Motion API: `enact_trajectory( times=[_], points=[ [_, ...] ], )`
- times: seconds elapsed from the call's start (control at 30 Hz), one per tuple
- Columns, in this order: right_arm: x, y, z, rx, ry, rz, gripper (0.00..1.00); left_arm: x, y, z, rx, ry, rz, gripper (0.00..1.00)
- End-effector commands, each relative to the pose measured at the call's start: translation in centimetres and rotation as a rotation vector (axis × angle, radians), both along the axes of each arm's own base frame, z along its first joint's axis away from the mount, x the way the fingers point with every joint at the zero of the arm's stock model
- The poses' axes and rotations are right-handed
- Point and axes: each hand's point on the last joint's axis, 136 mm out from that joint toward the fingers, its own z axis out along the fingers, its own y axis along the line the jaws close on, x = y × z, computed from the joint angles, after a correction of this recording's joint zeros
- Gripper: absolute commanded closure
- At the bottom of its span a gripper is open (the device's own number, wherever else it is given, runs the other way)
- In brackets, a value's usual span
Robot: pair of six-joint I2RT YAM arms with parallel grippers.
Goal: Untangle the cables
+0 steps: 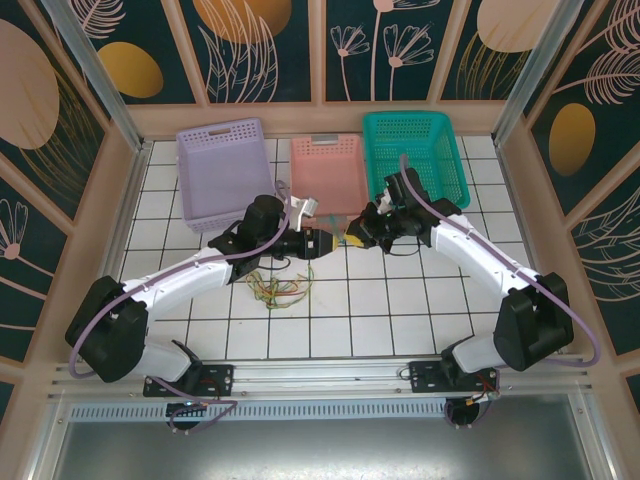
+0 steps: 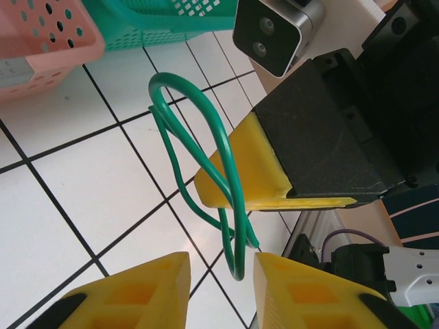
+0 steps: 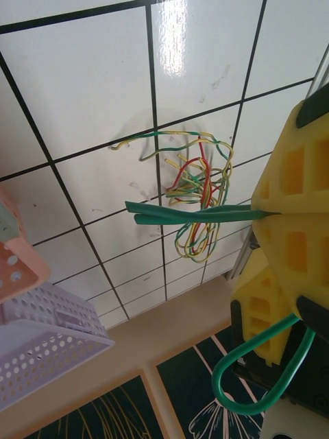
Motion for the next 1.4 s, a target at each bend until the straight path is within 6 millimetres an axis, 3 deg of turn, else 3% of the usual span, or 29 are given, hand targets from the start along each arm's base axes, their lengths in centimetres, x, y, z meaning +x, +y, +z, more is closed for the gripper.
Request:
enact_trajectory(
  times=[0.0, 0.23, 0.37, 0.57, 0.77, 0.87, 0.93, 1.3, 1.37],
  points=[
    [-0.5, 0.1, 1.3, 0.05, -0.009, 0.009, 1.0, 0.9, -0.5, 1.5, -0.031, -0.053, 0.005, 0.72],
    [-1.1, 0.3, 1.2, 0.072, 0.011, 0.018, 1.0, 1.3, -0.8, 1.8, -0.046, -0.056, 0.018, 0.8],
    [-1.1, 0.3, 1.3, 0.078, 0.007, 0.016, 1.0, 1.5, -0.8, 1.9, -0.06, -0.051, 0.027, 1.0],
    [-0.6, -0.2, 1.7, 0.061, -0.051, 0.015, 0.98, 1.3, -0.5, 2.3, -0.075, -0.029, 0.049, 1.0],
    [0.3, -2.0, 4.4, -0.02, -0.298, 0.079, 0.6, 0.2, -0.5, 2.0, -0.048, -0.005, -0.009, 1.0],
    [0.0, -1.7, 6.4, 0.008, -0.44, 0.163, 0.53, -0.7, -0.9, 1.7, -0.043, 0.019, -0.076, 1.0],
    [-0.3, -1.3, 6.8, 0.031, -0.484, 0.211, 0.53, -1.2, -1.2, 1.7, -0.048, 0.03, -0.112, 1.0],
    [-0.5, 0.7, 4.7, 0.048, -0.46, 0.319, 0.58, -1.7, -2.0, 1.3, -0.052, 0.065, -0.183, 1.0],
    [-0.7, 1.0, 4.6, 0.064, -0.452, 0.319, 0.62, -1.3, -2.3, 2.4, -0.066, 0.045, -0.184, 1.0]
  ],
)
